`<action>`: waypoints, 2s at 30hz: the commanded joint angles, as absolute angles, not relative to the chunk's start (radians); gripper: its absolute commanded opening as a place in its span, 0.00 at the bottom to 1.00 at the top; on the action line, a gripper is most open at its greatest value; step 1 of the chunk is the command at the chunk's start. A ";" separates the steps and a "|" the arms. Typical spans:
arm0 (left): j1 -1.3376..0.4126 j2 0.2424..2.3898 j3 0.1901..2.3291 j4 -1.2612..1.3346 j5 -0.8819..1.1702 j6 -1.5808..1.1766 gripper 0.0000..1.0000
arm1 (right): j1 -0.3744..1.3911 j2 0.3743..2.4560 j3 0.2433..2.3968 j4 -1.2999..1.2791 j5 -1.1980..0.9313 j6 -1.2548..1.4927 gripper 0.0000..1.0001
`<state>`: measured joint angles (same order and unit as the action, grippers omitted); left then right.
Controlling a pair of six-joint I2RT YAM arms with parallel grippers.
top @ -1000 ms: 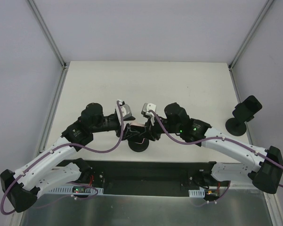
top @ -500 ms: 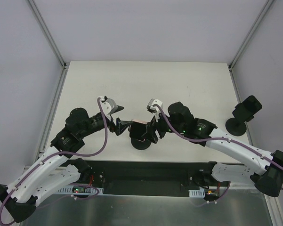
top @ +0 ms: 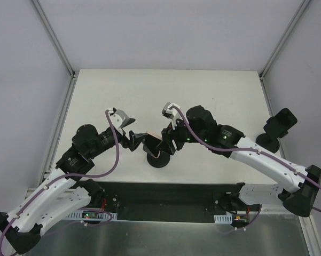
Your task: Place the phone on the phone stand
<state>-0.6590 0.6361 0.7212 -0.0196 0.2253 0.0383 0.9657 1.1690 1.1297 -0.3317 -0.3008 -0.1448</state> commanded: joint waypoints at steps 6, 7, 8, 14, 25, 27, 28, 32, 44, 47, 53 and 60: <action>-0.650 0.580 0.723 0.054 0.269 0.037 0.82 | 1.006 1.261 1.256 -0.356 -0.270 -0.101 0.51; -0.650 0.574 0.716 0.055 0.227 0.043 0.82 | 1.012 1.275 1.267 -0.376 -0.256 -0.106 0.51; -0.650 0.571 0.715 0.054 0.204 0.044 0.82 | 1.014 1.281 1.279 -0.386 -0.243 -0.110 0.48; -0.650 0.543 0.712 0.054 0.140 0.043 0.82 | 1.020 1.304 1.290 -0.416 -0.166 -0.100 0.23; -0.653 0.534 0.710 0.048 0.111 0.038 0.82 | 0.807 1.189 1.299 -0.497 0.223 -0.166 0.00; -0.657 0.538 0.715 0.049 0.124 0.032 0.82 | 0.668 1.157 1.298 -0.495 0.197 -0.201 0.00; -0.658 0.538 0.719 0.046 0.138 0.023 0.81 | 0.617 1.149 1.296 -0.491 0.172 -0.240 0.00; -0.669 0.525 0.721 0.046 0.181 0.011 0.81 | 0.306 1.132 1.312 -0.451 0.009 -0.322 0.00; -0.718 0.489 0.726 0.045 0.183 0.006 0.81 | -0.150 1.397 1.589 -0.454 -0.316 -0.459 0.00; -0.744 0.477 0.727 0.044 0.186 0.006 0.81 | -0.181 1.460 1.672 -0.494 -0.315 -0.485 0.00; -0.767 0.476 0.719 0.044 0.146 0.021 0.81 | -0.251 1.546 1.790 -0.560 -0.328 -0.526 0.00; -0.795 0.492 0.716 0.043 0.135 0.029 0.81 | -0.336 1.592 1.801 -0.532 -0.436 -0.535 0.00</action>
